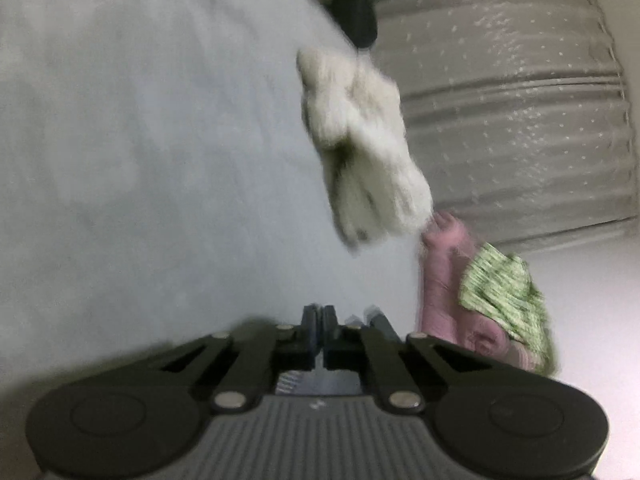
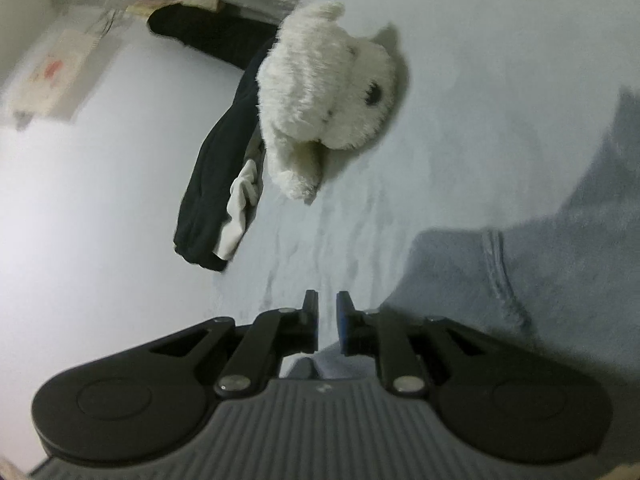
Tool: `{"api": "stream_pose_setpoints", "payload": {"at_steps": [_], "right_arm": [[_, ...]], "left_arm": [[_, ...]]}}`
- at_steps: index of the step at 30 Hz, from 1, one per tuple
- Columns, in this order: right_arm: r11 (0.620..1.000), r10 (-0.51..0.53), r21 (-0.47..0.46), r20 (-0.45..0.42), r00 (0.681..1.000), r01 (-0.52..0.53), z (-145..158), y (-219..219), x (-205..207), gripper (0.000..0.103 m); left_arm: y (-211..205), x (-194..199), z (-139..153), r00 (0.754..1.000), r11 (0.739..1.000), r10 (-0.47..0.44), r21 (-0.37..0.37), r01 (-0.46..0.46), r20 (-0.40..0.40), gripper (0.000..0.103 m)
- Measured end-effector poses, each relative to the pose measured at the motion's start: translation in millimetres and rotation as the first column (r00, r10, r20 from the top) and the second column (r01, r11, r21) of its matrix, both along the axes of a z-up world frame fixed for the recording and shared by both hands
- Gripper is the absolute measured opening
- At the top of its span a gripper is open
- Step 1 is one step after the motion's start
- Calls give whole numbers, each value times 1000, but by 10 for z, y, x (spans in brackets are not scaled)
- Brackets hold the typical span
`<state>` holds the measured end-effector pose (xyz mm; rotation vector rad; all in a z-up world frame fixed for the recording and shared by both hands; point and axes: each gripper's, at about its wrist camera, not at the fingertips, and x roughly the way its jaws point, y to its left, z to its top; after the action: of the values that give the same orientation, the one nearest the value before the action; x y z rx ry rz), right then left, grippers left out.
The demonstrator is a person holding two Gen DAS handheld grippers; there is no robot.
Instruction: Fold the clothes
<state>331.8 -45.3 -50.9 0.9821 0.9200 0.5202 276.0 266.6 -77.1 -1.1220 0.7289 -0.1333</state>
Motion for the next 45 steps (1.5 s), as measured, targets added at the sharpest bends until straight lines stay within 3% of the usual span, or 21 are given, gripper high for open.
{"api": "stream_pose_setpoints", "payload": {"at_steps": [3,6,7,8,9,11,12,18,23,24,26,27,31,37,41,45], "right_arm": [[993,-1,-116,43,999,6,161,-106,-4,17],[961,-28,-270,85,996,50,311,-299,-7,17],[947,-38,-313,99,994,67,354,-374,-16,17],[931,-47,-354,114,992,84,397,-449,-25,18],[917,-54,-387,124,991,98,426,-518,-32,19],[879,-61,-459,152,986,125,475,-633,-50,32],[859,-63,-493,167,984,138,492,-683,-62,44],[723,40,-683,188,981,101,329,-633,-80,44],[599,144,-798,189,971,66,97,-458,-87,44],[579,160,-813,193,968,66,63,-435,-88,43],[545,188,-834,220,957,84,20,-409,-114,21],[540,198,-838,224,954,84,18,-403,-107,10],[502,198,-852,277,940,146,93,-373,-165,6],[437,135,-838,420,898,326,380,-394,-108,6],[396,118,-847,429,896,354,303,-318,82,6],[371,100,-867,394,914,333,63,-295,207,6]], "left_arm": [[51,-27,99,999,988,53,148,-53,2,3],[62,-3,77,999,982,35,184,-29,-33,6],[58,9,72,999,982,22,189,-14,-41,12],[54,21,68,999,981,9,194,0,-49,26],[38,29,65,999,979,-3,201,14,-53,31],[-21,36,72,998,974,-26,224,37,-52,34],[-47,40,79,998,970,-32,240,44,-52,34],[-142,51,101,997,944,-45,324,61,-55,33],[-230,59,113,996,907,-62,413,82,-62,23],[-252,65,111,996,897,-67,432,88,-63,20],[-288,84,87,994,884,-85,454,106,-68,3],[-297,92,72,993,882,-93,457,115,-70,3],[-295,67,88,994,884,-100,454,108,-43,2],[-225,-36,225,995,890,-46,456,0,90,2],[-237,-5,208,993,877,-38,480,-21,113,2],[-285,60,141,996,859,-48,512,5,70,2]]}}
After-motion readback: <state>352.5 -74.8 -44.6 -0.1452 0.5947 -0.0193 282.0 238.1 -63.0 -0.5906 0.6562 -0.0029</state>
